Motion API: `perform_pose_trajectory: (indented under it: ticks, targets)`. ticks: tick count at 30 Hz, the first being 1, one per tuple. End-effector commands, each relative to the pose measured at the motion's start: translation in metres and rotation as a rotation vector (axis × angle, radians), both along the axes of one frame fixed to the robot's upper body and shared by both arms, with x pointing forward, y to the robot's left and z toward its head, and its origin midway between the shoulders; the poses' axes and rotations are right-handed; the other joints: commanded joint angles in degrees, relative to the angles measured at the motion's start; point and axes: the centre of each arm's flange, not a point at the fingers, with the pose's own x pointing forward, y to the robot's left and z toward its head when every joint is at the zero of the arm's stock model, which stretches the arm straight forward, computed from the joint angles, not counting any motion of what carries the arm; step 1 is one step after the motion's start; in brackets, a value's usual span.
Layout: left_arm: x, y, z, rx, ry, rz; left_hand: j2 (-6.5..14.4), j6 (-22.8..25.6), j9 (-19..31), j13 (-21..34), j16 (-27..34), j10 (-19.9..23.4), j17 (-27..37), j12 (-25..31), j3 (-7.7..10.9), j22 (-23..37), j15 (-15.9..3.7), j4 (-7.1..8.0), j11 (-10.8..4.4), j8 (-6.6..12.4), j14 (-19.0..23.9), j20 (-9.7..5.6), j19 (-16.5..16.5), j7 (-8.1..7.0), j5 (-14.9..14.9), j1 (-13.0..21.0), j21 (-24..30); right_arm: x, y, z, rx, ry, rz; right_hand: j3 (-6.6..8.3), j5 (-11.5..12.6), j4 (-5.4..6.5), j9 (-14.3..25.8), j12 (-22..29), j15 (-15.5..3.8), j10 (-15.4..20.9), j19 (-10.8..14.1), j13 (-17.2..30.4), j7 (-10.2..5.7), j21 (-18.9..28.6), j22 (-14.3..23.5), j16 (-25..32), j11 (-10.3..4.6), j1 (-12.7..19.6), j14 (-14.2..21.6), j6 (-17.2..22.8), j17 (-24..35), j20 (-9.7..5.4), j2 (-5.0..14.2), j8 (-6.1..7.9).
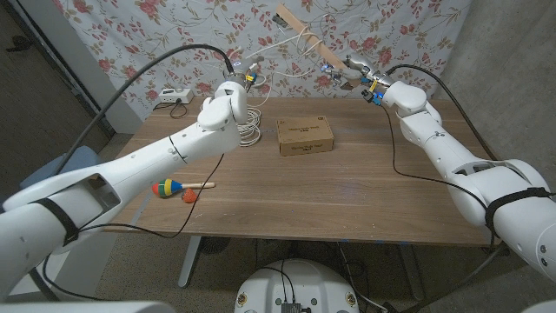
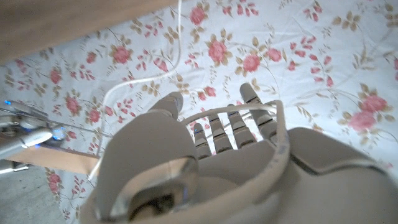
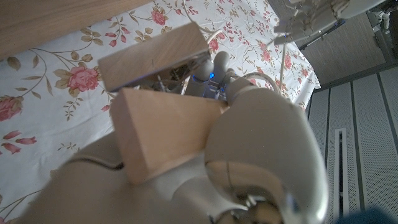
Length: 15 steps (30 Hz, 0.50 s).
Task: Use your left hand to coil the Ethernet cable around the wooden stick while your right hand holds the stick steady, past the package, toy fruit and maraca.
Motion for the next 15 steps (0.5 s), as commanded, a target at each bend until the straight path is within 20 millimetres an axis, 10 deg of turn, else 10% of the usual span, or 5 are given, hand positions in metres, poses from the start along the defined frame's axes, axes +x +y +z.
perform_pose_trajectory:
  ticks: [1,4,8,11,15]
  targets:
    - [-0.164,-0.028,0.032,0.31,-1.07,0.317,2.2,5.1,0.3,0.1,1.3,5.0,0.2,0.7,-1.85,0.1,-4.96,4.87,-0.12,1.26,4.9,0.39,1.9,-0.8,-0.4,-5.4,0.2,0.005,0.006,0.002,-0.023,-0.008,-0.003,5.89,-0.1,-5.46,0.2,0.4,-3.82,0.1,-0.4,0.2,1.42,0.2,0.1,-0.1,-0.11,0.9,0.7,1.9,0.2,-1.75,0.62,-0.17]
    - [-0.166,-0.017,0.036,0.231,-1.026,0.131,2.8,11.4,0.1,0.0,1.9,10.1,-0.1,1.5,-1.21,0.0,-3.88,5.94,0.67,2.47,9.5,0.59,2.7,-0.26,-2.2,-8.2,-0.1,0.005,0.008,0.003,-0.027,-0.011,0.0,5.91,-0.1,-5.45,0.3,0.5,-3.81,0.0,-0.5,0.3,1.22,0.2,0.1,-0.1,-0.14,0.9,0.7,1.8,0.2,-1.77,0.63,-0.23]
    - [-0.17,-0.007,0.046,0.167,-0.896,0.006,1.8,20.5,0.0,0.7,3.2,19.8,-0.2,2.8,3.24,0.1,-2.95,2.34,2.18,3.11,20.8,0.77,6.7,3.91,-9.7,-8.8,-0.1,0.007,0.01,0.005,-0.032,-0.017,0.014,5.89,-0.1,-5.41,0.3,0.4,-3.8,0.1,-0.7,0.2,1.14,0.3,0.1,-0.1,-0.07,0.8,0.6,1.8,0.2,-1.83,0.65,-0.32]
    - [-0.168,0.002,0.05,0.08,-0.844,-0.097,-2.2,33.1,3.3,6.8,9.8,35.2,2.5,11.6,2.02,0.4,-3.78,0.83,3.83,8.81,43.3,-1.12,30.9,9.74,-12.6,-16.1,7.8,0.008,0.011,0.006,-0.035,-0.024,0.014,5.88,-0.1,-5.38,0.4,0.5,-3.78,-0.1,-0.8,0.4,1.1,0.3,0.1,-0.1,-0.14,0.7,0.6,1.8,0.2,-1.87,0.66,-0.38]
    - [-0.163,0.013,0.056,-0.037,-0.763,-0.187,-5.3,36.8,5.3,13.6,14.2,41.8,4.8,19.9,-2.39,-0.9,-3.36,6.96,5.65,9.69,57.2,-7.77,53.1,13.24,-12.3,-31.7,9.4,0.009,0.013,0.007,-0.042,-0.029,0.012,5.88,-0.2,-5.4,0.4,0.3,-3.77,-0.2,-1.2,0.2,0.98,0.3,0.1,-0.1,-0.14,0.7,0.4,1.7,0.2,-1.95,0.68,-0.53]
